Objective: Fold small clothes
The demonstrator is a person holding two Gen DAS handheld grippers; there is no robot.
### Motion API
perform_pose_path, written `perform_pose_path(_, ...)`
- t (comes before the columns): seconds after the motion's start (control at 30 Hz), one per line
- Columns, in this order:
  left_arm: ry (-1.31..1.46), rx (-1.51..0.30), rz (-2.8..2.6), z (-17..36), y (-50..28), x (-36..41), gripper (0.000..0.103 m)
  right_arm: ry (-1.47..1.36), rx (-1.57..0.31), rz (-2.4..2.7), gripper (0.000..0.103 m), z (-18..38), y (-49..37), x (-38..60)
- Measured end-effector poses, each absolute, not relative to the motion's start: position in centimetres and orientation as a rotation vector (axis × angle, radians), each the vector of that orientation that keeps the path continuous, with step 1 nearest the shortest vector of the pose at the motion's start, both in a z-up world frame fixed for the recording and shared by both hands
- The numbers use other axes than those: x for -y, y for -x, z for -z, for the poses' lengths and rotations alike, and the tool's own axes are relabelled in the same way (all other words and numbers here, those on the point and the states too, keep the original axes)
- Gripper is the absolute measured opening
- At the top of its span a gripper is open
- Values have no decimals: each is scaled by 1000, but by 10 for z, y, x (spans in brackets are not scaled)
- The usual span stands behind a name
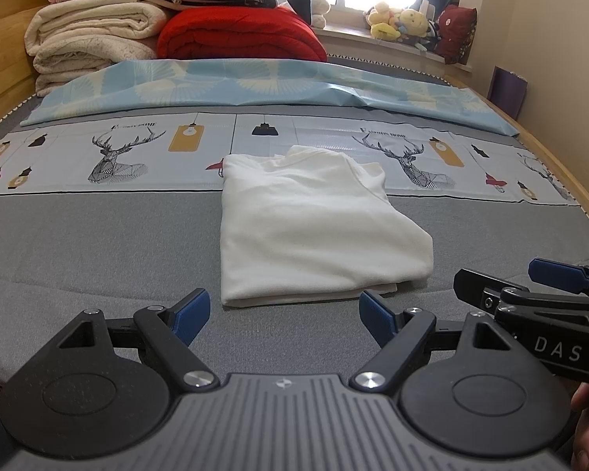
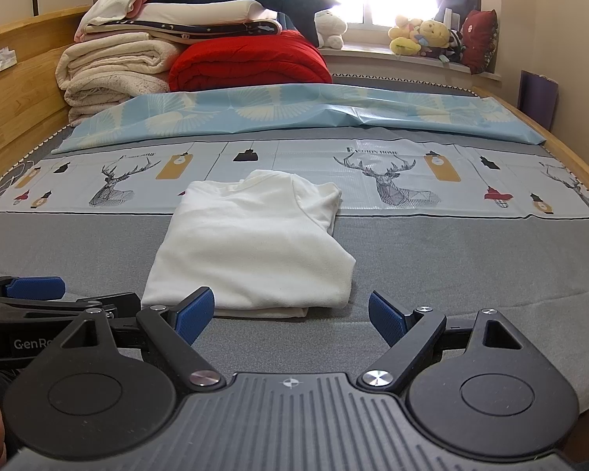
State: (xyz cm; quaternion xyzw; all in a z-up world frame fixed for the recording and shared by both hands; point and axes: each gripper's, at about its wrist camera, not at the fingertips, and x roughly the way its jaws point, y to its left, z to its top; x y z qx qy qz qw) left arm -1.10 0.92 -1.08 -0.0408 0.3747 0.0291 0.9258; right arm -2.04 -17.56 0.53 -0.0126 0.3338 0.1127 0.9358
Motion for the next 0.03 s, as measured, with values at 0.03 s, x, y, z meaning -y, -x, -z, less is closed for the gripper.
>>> perform_pose_path(0.03, 84, -769, -60, 11, 11, -9, 87, 26, -682, -230, 87, -5, 20, 176)
